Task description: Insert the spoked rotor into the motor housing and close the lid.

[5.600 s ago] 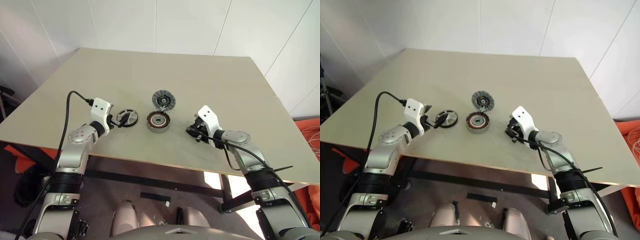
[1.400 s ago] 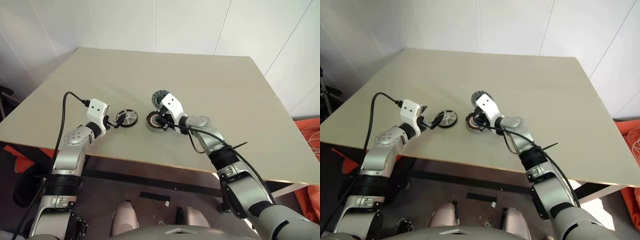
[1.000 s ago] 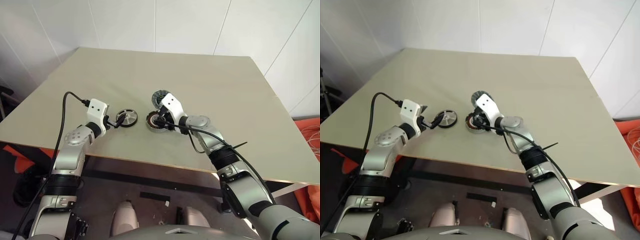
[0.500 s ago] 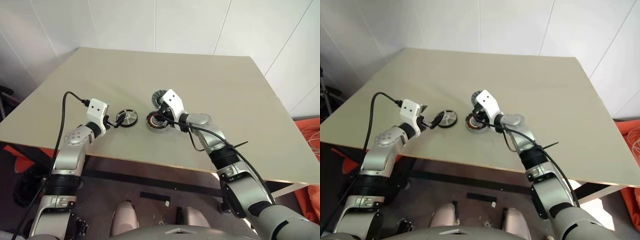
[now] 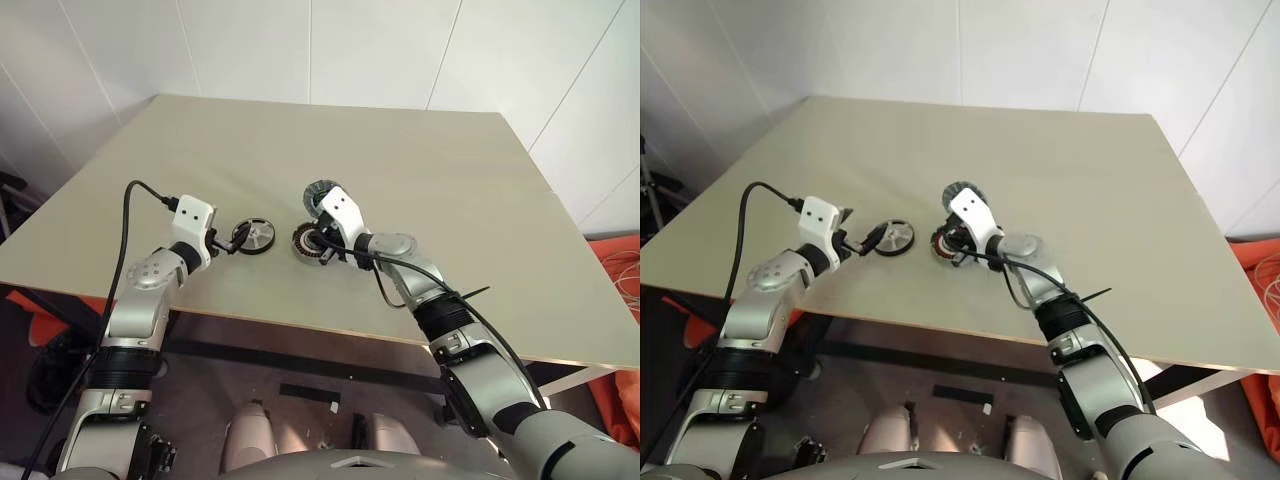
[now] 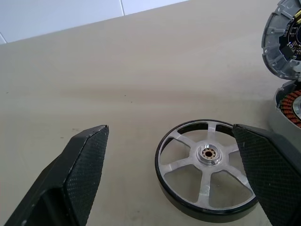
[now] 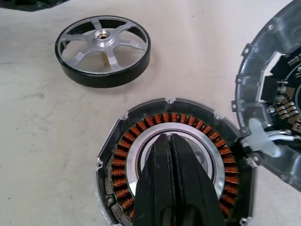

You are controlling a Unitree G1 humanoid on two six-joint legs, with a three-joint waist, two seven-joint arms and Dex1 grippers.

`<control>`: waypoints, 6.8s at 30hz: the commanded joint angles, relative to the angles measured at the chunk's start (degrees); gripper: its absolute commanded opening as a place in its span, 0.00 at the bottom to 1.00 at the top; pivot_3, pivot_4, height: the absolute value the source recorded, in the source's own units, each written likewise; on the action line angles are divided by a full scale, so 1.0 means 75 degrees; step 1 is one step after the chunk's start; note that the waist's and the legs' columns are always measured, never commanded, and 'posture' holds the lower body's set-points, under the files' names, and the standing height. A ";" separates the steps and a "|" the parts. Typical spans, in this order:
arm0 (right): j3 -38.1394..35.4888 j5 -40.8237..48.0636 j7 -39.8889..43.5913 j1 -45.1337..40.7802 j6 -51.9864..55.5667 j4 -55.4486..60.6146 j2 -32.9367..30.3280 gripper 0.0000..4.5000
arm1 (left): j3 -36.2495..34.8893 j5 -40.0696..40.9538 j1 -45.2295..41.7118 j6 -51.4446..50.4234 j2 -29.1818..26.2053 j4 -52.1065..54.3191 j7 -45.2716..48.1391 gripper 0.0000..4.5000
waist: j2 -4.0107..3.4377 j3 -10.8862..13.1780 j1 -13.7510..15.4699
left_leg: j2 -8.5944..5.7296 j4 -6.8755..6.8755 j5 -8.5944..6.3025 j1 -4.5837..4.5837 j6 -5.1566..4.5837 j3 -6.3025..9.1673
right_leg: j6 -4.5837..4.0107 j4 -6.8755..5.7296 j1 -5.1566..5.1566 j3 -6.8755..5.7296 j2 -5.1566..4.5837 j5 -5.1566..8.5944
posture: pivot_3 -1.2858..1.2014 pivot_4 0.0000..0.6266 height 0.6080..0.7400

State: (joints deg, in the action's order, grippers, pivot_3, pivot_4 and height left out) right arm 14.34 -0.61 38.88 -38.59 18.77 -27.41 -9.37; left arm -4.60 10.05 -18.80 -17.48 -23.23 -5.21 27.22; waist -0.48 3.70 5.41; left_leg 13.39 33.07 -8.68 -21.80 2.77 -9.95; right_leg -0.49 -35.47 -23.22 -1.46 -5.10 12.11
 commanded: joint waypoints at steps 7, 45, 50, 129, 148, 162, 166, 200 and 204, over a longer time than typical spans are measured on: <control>-0.0002 -0.0066 -0.0032 -0.0170 -0.0370 -0.0198 0.0130 0.01 | -0.0159 0.0015 -0.0126 0.0128 -0.0132 0.0204 -0.0041 1.00 | 0.0000 0.0000 -0.0001 | 0.0000 0.0000 0.0001 0.0003 0.0001 0.0000 | 0.0000 -0.0005 0.0000 0.0000 0.0000 0.0000 | 0.52 0.00 1.00; -0.0370 0.0270 0.0326 -0.0350 -0.0076 0.0923 -0.0360 0.01 | -0.0317 0.0224 -0.0192 -0.0373 -0.0107 0.0260 -0.0135 1.00 | 0.0005 -0.0001 0.0003 | 0.0007 0.0002 0.0003 0.0001 0.0005 0.0001 | -0.0003 -0.0013 -0.0003 0.0002 0.0010 0.0000 | 0.52 0.00 1.00; -0.0327 0.0448 0.0652 0.0000 0.0630 0.2220 -0.0719 0.01 | -0.0481 0.0451 -0.0166 -0.0955 -0.0003 0.0427 -0.0304 1.00 | 0.0005 -0.0001 0.0008 | 0.0021 0.0000 0.0003 0.0003 0.0006 0.0001 | -0.0005 -0.0009 -0.0003 0.0002 0.0025 0.0002 | 0.52 0.00 1.00; -0.0862 0.0671 0.0713 0.0413 0.0766 0.2478 -0.1962 0.00 | -0.3127 0.4358 -0.1002 -0.4966 0.2125 -0.0605 -0.2363 0.44 | 0.0012 0.0002 0.0038 | 0.0009 0.0002 0.0008 0.0001 0.0011 0.0007 | -0.0002 0.0011 0.0013 -0.0001 0.0019 0.0002 | 0.52 0.00 1.00; -0.0785 0.0605 0.0676 0.0413 0.0669 0.2370 -0.1954 0.00 | -0.2961 0.5765 -0.0871 -0.5785 0.2302 -0.0049 -0.2007 0.44 | 0.0015 0.0004 0.0022 | 0.0011 0.0001 0.0007 0.0001 0.0010 0.0007 | -0.0001 0.0015 0.0012 -0.0001 0.0021 0.0002 | 0.52 0.00 1.00; -0.0779 0.0567 0.0587 0.0501 0.0631 0.2446 -0.1943 0.00 | -0.2525 0.5772 -0.1950 -0.5786 0.2794 -0.1056 -0.2118 0.44 | 0.0019 0.0006 0.0027 | 0.0008 0.0001 0.0007 -0.0003 0.0010 0.0007 | -0.0003 0.0017 0.0013 0.0000 0.0020 0.0001 | 0.52 0.00 1.00; -0.0798 0.0566 0.0546 0.0512 0.0619 0.2451 -0.1933 0.00 | -0.2414 0.5652 -0.2122 -0.5790 0.2730 -0.1317 -0.2164 0.44 | 0.0019 0.0006 0.0019 | 0.0010 0.0000 0.0006 -0.0004 0.0009 0.0007 | -0.0003 0.0018 0.0010 -0.0001 0.0022 0.0001 | 0.52 0.00 1.00; -0.0829 0.0588 0.0419 0.0536 0.0614 0.2448 -0.1909 0.00 | -0.2311 0.5351 -0.2344 -0.6307 0.2795 -0.1774 -0.2636 0.44 | 0.0019 0.0006 0.0066 | 0.0004 0.0002 0.0005 -0.0002 0.0007 0.0007 | -0.0004 0.0017 0.0018 -0.0001 0.0017 0.0000 | 0.52 0.00 1.00; -0.0830 0.0588 0.0424 0.0549 0.0617 0.2462 -0.1920 0.00 | -0.2486 0.5501 -0.2346 -0.6462 0.2775 -0.1717 -0.2651 0.44 | 0.0019 0.0006 0.0073 | 0.0001 0.0002 0.0004 -0.0004 0.0004 0.0007 | -0.0004 0.0019 0.0018 -0.0002 0.0013 0.0000 | 0.52 0.00 1.00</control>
State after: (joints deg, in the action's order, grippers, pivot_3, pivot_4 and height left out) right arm 8.72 3.41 42.35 -34.18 24.26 -10.52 -23.70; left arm -23.09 49.75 -35.55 -64.57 -2.47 -19.00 6.94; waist -0.34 3.75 5.96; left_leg 13.39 33.09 -8.65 -21.83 2.79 -9.90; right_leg -0.52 -35.31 -23.08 -1.47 -5.01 12.11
